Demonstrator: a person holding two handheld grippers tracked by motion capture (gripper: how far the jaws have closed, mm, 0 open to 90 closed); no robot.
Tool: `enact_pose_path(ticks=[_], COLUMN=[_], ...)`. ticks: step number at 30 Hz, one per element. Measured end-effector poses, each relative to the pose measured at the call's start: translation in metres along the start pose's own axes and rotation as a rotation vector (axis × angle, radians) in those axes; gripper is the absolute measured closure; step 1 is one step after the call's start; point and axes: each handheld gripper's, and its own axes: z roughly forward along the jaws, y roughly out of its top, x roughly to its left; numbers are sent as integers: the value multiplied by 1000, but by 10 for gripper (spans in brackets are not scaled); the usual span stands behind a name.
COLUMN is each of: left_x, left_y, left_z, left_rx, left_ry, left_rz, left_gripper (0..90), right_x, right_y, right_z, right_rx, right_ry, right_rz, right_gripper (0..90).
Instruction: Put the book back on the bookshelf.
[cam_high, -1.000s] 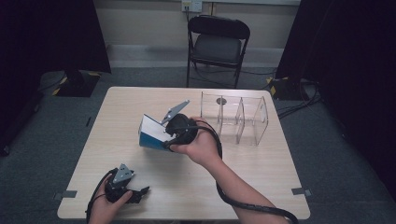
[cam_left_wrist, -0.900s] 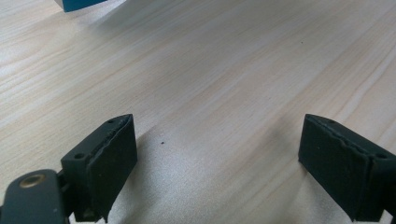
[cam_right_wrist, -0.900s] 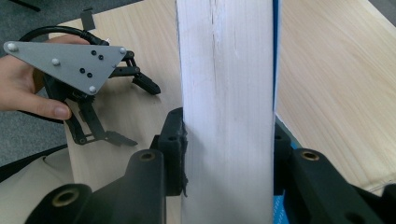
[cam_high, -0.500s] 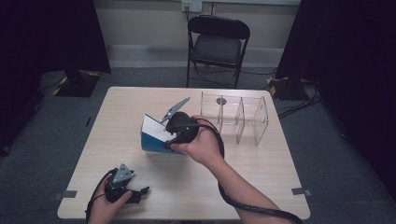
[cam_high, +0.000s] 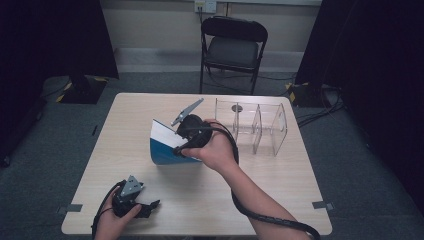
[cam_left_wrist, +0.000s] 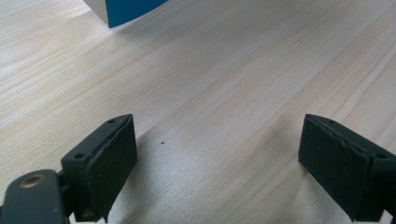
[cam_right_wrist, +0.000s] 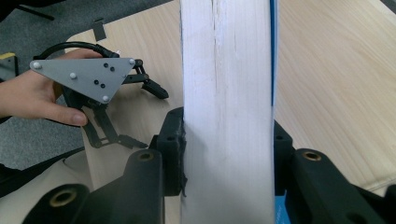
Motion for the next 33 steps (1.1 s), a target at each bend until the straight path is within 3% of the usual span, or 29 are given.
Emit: enact_pose_path(ticks=[8, 12, 25, 29, 33], left_x=[-1, -1, -1, -1, 0], left_y=[0, 0, -1, -1, -1], left_z=[0, 0, 0, -1, -1], left_rx=[-2, -1, -3, -3, -2], left_ry=[-3, -4, -5, -5, -5], left_rz=[-6, -6, 0, 0, 5], left_gripper=[113, 113, 113, 113, 113], right_x=[-6, -4, -15, -15, -12], right_y=[6, 10, 17, 19, 16], right_z=[2, 3, 4, 9, 12], right_rx=[-16, -1, -9, -2, -22], right_ry=[1, -11, -8, -26, -40], right_rz=[-14, -68, -71, -115, -148], right_gripper=[603, 600, 588, 551, 595])
